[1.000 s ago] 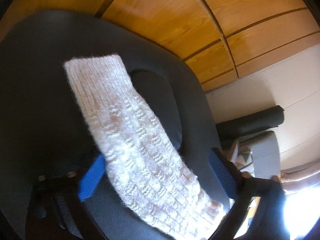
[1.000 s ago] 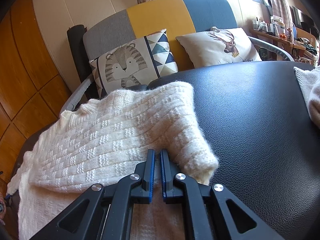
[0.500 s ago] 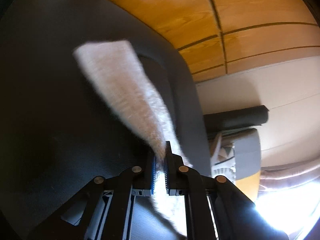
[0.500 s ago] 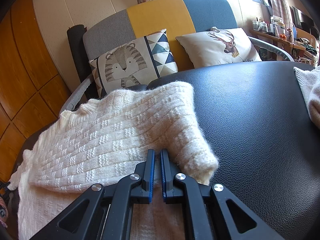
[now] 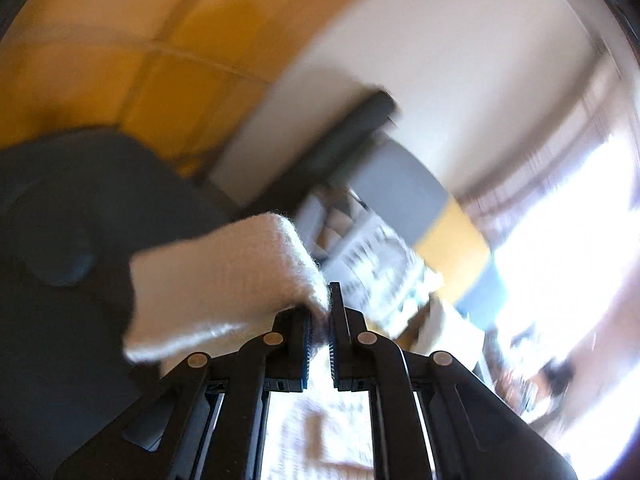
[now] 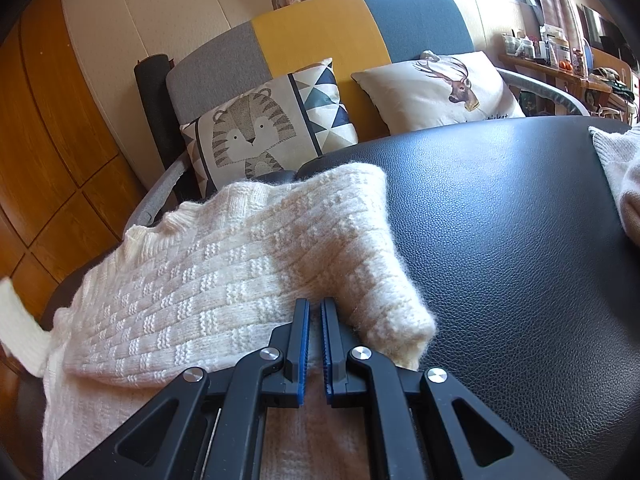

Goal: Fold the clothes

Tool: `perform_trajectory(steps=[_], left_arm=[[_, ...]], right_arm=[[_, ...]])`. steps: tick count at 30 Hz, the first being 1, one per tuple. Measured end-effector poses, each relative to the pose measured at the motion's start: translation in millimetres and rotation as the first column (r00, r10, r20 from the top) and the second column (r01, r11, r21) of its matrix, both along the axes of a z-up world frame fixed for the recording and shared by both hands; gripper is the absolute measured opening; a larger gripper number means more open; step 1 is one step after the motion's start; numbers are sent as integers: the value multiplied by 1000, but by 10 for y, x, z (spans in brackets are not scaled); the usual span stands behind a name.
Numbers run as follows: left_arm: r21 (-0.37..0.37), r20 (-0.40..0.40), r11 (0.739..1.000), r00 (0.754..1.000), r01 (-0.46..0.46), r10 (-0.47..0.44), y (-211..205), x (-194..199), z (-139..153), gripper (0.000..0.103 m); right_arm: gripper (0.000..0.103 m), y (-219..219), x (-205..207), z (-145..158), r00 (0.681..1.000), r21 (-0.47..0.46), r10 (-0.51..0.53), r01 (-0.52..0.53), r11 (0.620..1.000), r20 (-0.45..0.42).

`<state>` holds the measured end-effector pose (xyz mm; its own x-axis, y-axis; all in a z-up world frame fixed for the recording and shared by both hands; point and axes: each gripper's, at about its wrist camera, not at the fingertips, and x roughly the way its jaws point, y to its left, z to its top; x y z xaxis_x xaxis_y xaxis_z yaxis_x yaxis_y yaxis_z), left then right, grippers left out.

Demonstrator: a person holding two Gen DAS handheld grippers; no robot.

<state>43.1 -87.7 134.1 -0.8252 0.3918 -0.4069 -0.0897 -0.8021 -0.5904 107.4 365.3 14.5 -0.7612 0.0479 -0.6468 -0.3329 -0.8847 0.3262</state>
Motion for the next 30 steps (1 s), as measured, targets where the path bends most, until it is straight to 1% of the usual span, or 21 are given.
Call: perform_trajectory(steps=[2, 4, 6, 7, 8, 10, 11, 13, 15, 17, 18, 19, 20, 21, 23, 24, 26, 27, 28, 30], left_arm=[[-87, -6, 994, 998, 68, -68, 451, 15, 22, 7], [-160, 9, 979, 992, 125, -125, 814, -3, 50, 7], [-235, 32, 953, 981, 194, -191, 1258, 46, -19, 7], [-276, 47, 933, 973, 232, -228, 1495, 50, -52, 7], [-324, 67, 906, 962, 272, -265, 1736, 18, -96, 7], [-414, 111, 847, 942, 332, -316, 2123, -26, -239, 7], [-464, 135, 811, 934, 356, -332, 2300, -33, -324, 7], [-584, 188, 719, 924, 378, -334, 2588, 15, -545, 8], [-686, 239, 613, 917, 393, -320, 2835, 58, -767, 9], [-745, 276, 530, 911, 405, -307, 2924, 121, -913, 11], [-769, 266, 503, 913, 394, -310, 2952, 173, -931, 12], [-785, 252, 485, 914, 386, -319, 2957, 234, -932, 16], [-785, 230, 487, 911, 382, -342, 2918, 313, -901, 23], [-781, 208, 498, 908, 377, -363, 2867, 385, -867, 25], [-747, 154, 552, 905, 369, -397, 2697, 507, -783, 36], [-728, 126, 580, 903, 366, -412, 2584, 580, -756, 38], [-711, 73, 616, 908, 338, -413, 2421, 691, -742, 42], [-704, 48, 635, 913, 318, -404, 2335, 742, -731, 43], [-694, 25, 661, 927, 285, -374, 2215, 782, -710, 46], [-640, -1, 737, 959, 217, -283, 1911, 764, -651, 48]], right_arm=[[4, 11, 5, -6, 1000, -10, 0, 0, 1000, -5], [4, 18, 9, -12, 1000, -18, 1, -1, 1000, -9], [4, 24, 13, -17, 1000, -24, 1, -1, 1000, -12], [4, 26, 15, -20, 1000, -27, 1, -2, 1000, -13], [4, 27, 16, -23, 1000, -29, 1, -2, 1000, -14], [4, 32, 19, -28, 1000, -33, 1, -2, 999, -17], [4, 35, 21, -31, 1000, -35, 1, -2, 999, -18], [4, 40, 26, -33, 1000, -39, 2, -2, 999, -20], [4, 43, 31, -38, 1000, -42, 2, -3, 999, -22], [4, 44, 33, -42, 1000, -44, 2, -3, 999, -24], [4, 44, 34, -44, 1000, -45, 2, -3, 999, -24], [4, 44, 35, -46, 1000, -46, 2, -3, 999, -25], [4, 46, 37, -49, 1000, -47, 2, -3, 999, -27], [4, 48, 38, -51, 1000, -49, 2, -3, 999, -28], [4, 49, 38, -54, 1000, -51, 2, -3, 999, -28], [4, 49, 38, -55, 1000, -51, 2, -3, 999, -28], [4, 51, 38, -52, 1000, -51, 2, -4, 999, -27], [4, 51, 39, -50, 1000, -50, 3, -4, 999, -27], [4, 52, 38, -49, 1000, -51, 3, -5, 999, -27], [5, 54, 35, -48, 1000, -53, 5, -7, 999, -27]])
